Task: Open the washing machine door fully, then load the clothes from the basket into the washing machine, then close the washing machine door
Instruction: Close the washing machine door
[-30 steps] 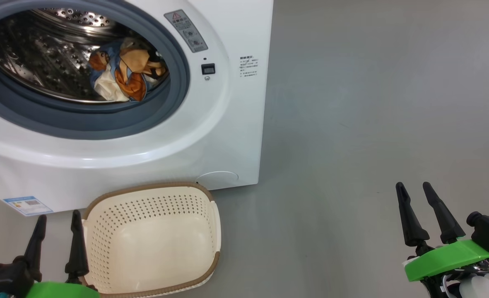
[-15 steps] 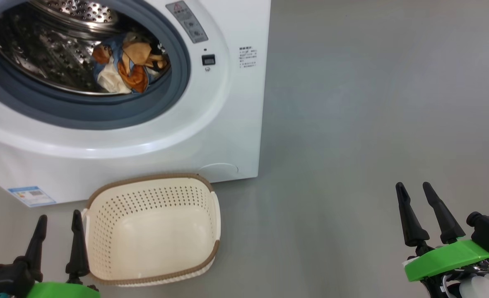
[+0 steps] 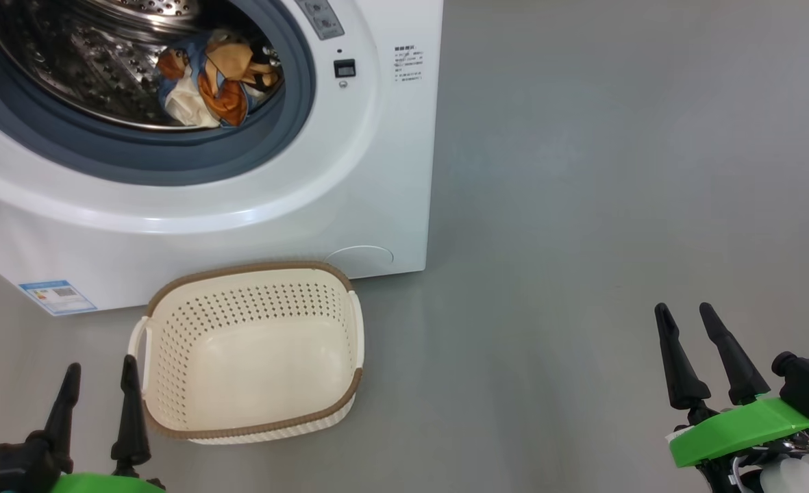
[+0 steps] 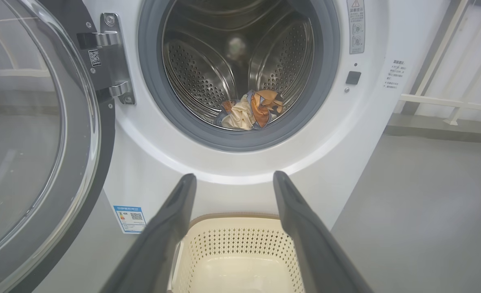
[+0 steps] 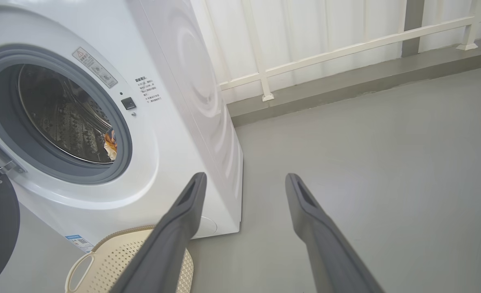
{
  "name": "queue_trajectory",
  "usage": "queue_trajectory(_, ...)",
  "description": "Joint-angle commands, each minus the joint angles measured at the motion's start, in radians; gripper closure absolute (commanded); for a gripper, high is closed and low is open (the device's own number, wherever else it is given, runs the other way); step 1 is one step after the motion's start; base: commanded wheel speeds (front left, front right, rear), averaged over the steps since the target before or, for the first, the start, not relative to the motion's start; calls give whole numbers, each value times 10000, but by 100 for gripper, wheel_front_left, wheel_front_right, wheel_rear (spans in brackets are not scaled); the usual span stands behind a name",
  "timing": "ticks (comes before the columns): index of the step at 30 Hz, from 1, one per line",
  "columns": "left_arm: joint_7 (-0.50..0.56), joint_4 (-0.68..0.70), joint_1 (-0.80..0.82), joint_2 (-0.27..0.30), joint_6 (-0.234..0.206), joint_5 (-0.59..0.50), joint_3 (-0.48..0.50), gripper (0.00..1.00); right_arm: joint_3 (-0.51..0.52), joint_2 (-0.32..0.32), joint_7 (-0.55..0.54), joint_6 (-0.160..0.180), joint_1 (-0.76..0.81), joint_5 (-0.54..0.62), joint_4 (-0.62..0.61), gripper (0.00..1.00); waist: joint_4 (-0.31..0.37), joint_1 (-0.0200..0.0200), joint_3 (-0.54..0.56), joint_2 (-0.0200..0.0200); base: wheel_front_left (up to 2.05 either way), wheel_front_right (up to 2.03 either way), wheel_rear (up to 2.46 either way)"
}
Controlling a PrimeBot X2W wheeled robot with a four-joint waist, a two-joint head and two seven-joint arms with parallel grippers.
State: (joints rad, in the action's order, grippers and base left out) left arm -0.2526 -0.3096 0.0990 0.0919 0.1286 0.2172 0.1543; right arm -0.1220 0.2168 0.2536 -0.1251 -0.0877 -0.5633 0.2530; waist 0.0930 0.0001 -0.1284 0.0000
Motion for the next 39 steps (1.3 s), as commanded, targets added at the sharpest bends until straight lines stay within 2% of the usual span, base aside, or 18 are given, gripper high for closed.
queue_trajectory(1, -91, 349, 130, 161, 21, 25, 264, 0, -131, 166, 82, -56, -21, 47, -257, 0, -16, -1, 0, 0, 0, 0, 0)
queue_trajectory(7, -91, 409, 117, 120, 21, 67, 257, 0, -118, 148, 82, -56, -46, 84, -277, 0, -174, -1, -26, 0, 0, 0, 0)
queue_trajectory(13, -91, 548, 149, 23, 21, 139, 290, 0, -202, 210, 82, -56, -113, 120, -337, 0, -655, -1, -123, 0, 0, 0, 0)
queue_trajectory(27, -91, 816, 73, -338, 21, 305, 532, 0, -685, 524, 82, -56, -566, 175, -451, 0, -2514, -1, -388, 0, 0, 0, 0)
queue_trajectory(39, -91, 796, -14, -412, -16, 446, 709, 0, -1027, 855, 82, -56, -772, 127, -362, 0, -4066, -1, -425, 0, 0, 0, 0)
